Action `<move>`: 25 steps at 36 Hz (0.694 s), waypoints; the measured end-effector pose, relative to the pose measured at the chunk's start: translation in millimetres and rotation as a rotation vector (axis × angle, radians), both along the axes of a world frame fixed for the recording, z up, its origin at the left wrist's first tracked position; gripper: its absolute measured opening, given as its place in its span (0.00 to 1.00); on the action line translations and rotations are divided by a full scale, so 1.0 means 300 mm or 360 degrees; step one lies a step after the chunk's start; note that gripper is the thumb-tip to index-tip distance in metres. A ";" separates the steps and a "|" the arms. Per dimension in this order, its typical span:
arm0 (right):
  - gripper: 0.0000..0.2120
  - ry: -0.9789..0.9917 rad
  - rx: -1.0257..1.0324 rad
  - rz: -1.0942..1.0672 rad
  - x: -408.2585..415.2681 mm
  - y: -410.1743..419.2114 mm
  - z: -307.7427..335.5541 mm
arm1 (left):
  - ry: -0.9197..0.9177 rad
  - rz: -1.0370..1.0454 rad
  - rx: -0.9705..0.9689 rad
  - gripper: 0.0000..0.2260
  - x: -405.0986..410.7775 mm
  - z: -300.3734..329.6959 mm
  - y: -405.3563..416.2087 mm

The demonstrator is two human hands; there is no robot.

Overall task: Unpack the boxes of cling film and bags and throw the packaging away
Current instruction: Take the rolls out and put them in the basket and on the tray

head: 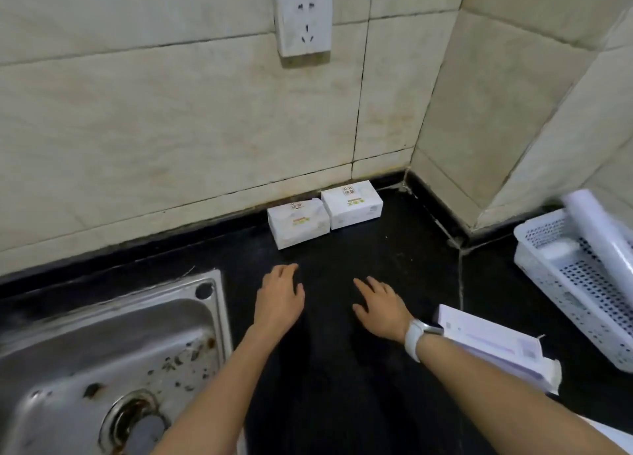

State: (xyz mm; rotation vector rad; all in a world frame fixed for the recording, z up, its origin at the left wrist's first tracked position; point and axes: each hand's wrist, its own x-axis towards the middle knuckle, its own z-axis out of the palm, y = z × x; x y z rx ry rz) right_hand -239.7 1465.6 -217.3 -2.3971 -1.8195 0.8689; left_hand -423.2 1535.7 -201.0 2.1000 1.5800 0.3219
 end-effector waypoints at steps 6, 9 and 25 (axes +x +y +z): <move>0.38 -0.0216 -0.0244 -0.0003 0.070 0.223 -0.136 | 0.0308 -0.0139 0.0121 0.22 0.093 -0.097 0.261; 0.41 -0.0206 -0.0362 -0.0001 0.091 0.249 -0.202 | 0.0401 -0.0190 0.0210 0.23 0.133 -0.140 0.357; 0.43 -0.0180 -0.0328 -0.0041 0.098 0.250 -0.251 | 0.0366 -0.0370 0.1003 0.06 0.134 -0.168 0.465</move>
